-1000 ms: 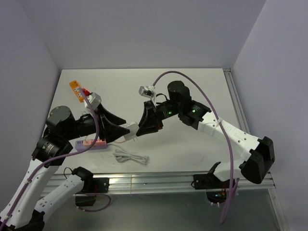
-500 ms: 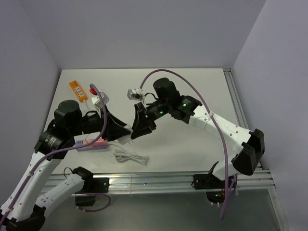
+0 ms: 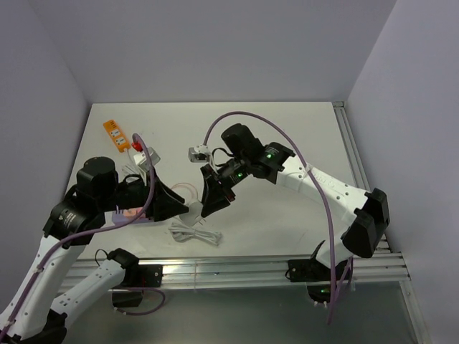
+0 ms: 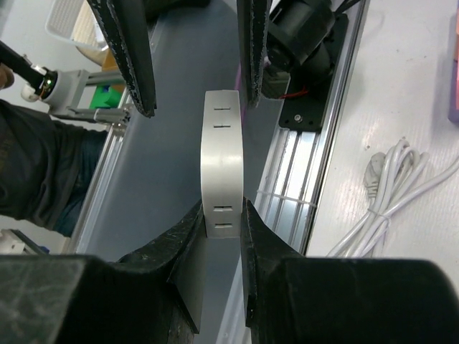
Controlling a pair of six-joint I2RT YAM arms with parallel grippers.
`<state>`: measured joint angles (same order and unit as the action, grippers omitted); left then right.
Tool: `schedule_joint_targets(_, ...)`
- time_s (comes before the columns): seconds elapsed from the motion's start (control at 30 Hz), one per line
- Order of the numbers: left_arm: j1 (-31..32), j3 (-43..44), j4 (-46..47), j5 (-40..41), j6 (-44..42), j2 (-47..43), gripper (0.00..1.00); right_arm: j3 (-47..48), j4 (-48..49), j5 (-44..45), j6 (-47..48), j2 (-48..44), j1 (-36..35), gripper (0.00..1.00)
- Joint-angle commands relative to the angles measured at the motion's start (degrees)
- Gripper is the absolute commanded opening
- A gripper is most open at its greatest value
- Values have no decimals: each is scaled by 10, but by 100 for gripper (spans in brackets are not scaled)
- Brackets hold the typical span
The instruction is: Insert the plug
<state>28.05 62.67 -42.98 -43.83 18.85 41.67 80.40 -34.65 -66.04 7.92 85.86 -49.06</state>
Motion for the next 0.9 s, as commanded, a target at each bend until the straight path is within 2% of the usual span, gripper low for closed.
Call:
schedule_joint_targets(0.0, 1, -11, -3, -20, 22, -10, 49, 46, -26, -5, 31, 13, -10, 0)
schedule_joint_targets(0.3, 1, -22, 1, -20, 29, 1, 48, 69, -46, -2, 42, 26, -19, 0)
schedule_joint_targets(0.67, 1, -15, -4, -15, 28, 9, 35, 67, -24, 6, 25, 27, -19, 0)
schedule_joint_targets(0.87, 0, -18, -1, -25, 29, 7, 38, 69, -2, 15, 8, 25, -18, 0)
